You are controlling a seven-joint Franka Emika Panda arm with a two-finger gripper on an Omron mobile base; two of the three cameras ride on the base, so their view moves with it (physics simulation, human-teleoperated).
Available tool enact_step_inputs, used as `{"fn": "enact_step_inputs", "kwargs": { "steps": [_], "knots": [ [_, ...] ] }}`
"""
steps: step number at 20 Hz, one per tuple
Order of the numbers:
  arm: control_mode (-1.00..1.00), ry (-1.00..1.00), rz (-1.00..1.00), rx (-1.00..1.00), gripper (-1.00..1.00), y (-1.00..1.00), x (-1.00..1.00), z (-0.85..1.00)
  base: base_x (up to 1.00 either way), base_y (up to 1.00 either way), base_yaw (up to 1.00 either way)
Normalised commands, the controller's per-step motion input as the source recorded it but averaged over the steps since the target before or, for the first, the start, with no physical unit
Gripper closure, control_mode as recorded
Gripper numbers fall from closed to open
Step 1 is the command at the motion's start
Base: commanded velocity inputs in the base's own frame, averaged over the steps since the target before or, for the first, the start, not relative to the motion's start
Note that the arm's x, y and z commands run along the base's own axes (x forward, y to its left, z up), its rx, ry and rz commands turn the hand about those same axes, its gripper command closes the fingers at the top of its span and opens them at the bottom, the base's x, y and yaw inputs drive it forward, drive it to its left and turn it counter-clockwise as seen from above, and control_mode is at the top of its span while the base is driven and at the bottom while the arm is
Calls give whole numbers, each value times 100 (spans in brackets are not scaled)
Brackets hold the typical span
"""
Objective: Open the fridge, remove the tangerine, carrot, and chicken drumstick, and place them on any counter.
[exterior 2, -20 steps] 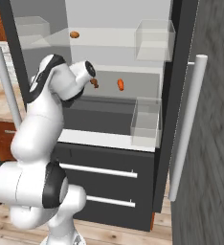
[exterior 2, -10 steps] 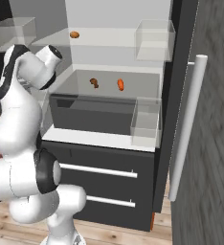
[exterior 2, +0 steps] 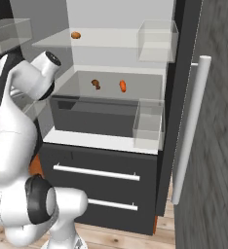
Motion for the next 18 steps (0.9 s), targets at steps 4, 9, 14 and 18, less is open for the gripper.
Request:
{"fn": "enact_step_inputs", "kwargs": {
  "steps": [4,9,14,18],
  "knots": [
    [-100,0,-20,-7,-100,-73,-3,24,0,0,0],
    [-100,-12,-70,-26,-100,-74,-3,-41,0,0,0],
    [-100,-8,-56,-22,-100,-88,19,-46,0,0,0],
    [-100,-6,-44,-19,-100,-99,13,-20,0,0,0]
  ]
}}
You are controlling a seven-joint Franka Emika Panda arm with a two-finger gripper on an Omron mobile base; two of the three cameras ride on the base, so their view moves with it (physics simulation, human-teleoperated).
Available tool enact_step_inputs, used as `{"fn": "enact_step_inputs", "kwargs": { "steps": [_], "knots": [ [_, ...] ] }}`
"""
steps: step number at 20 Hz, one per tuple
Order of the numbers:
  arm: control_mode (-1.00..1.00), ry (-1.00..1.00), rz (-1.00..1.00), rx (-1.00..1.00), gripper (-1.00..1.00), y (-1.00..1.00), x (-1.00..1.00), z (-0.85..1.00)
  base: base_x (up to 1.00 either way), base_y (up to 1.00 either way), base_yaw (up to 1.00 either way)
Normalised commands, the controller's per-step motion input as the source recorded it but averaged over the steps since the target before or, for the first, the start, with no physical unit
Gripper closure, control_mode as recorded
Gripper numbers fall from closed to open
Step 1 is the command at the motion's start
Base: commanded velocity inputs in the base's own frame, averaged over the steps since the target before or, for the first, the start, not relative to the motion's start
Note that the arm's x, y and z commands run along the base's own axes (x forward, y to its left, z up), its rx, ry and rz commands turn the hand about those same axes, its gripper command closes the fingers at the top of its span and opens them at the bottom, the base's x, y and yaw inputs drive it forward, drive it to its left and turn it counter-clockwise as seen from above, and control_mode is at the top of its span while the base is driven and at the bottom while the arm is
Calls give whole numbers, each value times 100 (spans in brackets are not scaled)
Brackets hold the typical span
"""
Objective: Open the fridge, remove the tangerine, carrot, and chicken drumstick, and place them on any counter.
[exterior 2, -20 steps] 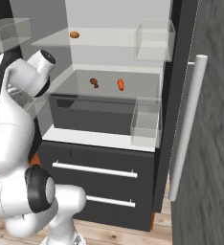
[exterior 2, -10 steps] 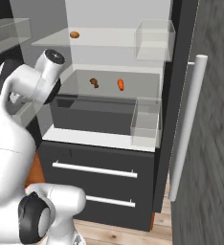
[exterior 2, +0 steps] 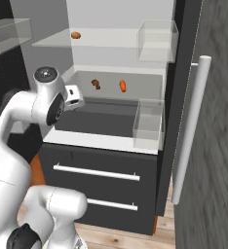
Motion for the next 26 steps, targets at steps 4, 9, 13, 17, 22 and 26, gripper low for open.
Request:
{"fn": "enact_step_inputs", "kwargs": {
  "steps": [4,9,13,17,22,26],
  "knots": [
    [-100,-7,-51,-10,-100,-78,-25,34,0,0,0],
    [-100,-20,-23,-2,-100,-7,-31,85,0,0,0],
    [-100,-5,-6,8,-100,0,-37,79,0,0,0],
    [-100,2,0,18,-100,-2,-38,61,0,0,0],
    [-100,1,-1,0,-100,-14,-40,4,0,0,0],
    [-100,0,-1,0,-100,-9,-59,20,0,0,0]
  ]
}}
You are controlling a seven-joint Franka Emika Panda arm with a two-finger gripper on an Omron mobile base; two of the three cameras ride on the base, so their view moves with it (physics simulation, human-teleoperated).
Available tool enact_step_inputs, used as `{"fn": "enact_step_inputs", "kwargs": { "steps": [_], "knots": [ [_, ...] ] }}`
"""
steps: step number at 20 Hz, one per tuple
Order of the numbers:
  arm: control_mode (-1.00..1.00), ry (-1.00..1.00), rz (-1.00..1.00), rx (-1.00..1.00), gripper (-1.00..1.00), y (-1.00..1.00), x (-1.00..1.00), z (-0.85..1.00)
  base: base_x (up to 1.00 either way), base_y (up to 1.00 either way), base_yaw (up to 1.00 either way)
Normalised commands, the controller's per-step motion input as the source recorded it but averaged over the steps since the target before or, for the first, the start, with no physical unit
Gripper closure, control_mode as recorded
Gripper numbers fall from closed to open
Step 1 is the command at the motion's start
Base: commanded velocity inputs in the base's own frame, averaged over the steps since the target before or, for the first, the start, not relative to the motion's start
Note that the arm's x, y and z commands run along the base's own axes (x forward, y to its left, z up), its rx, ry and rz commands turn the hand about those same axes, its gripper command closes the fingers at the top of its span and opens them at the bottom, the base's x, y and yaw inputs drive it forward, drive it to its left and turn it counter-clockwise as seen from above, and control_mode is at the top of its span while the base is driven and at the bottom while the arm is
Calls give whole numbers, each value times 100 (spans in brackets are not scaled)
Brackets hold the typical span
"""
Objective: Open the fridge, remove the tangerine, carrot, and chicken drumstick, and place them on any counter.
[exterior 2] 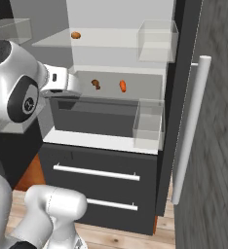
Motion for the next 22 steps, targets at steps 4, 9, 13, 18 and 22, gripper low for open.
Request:
{"fn": "enact_step_inputs", "kwargs": {
  "steps": [4,9,13,18,22],
  "knots": [
    [-100,-4,0,0,-100,0,-28,19,0,0,0],
    [-100,1,0,0,-100,0,-1,2,0,0,0],
    [100,0,0,0,-100,0,4,-4,46,-2,0],
    [100,0,0,0,-100,0,0,0,91,-18,0],
    [100,0,0,0,-100,0,0,0,62,-16,0]
  ]
}}
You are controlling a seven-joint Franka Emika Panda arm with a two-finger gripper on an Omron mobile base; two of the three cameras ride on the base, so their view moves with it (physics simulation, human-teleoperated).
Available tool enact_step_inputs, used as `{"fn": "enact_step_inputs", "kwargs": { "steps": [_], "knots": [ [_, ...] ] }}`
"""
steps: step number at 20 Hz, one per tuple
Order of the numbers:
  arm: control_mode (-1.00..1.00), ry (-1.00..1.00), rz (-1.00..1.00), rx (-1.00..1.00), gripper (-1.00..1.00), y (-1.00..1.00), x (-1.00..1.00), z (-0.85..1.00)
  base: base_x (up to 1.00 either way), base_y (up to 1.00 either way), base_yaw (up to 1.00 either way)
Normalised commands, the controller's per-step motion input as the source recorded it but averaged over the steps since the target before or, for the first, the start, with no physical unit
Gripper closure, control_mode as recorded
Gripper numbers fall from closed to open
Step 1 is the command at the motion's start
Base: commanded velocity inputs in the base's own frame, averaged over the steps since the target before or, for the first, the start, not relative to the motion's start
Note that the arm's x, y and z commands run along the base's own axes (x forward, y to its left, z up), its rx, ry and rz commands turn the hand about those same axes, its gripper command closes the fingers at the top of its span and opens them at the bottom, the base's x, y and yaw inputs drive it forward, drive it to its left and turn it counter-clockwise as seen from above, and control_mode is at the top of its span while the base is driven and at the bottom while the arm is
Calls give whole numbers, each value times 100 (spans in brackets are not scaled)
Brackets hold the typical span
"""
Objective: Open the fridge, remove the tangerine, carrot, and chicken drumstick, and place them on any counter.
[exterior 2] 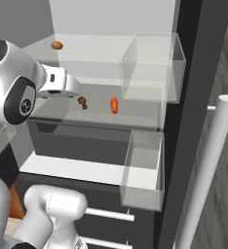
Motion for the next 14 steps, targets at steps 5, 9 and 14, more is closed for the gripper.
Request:
{"fn": "enact_step_inputs", "kwargs": {
  "steps": [5,9,14],
  "knots": [
    [-100,6,0,0,-100,0,0,-8,3,-4,0],
    [-100,0,6,1,-100,0,56,-58,0,0,0],
    [-100,0,10,1,-100,12,50,-62,0,0,0]
  ]
}}
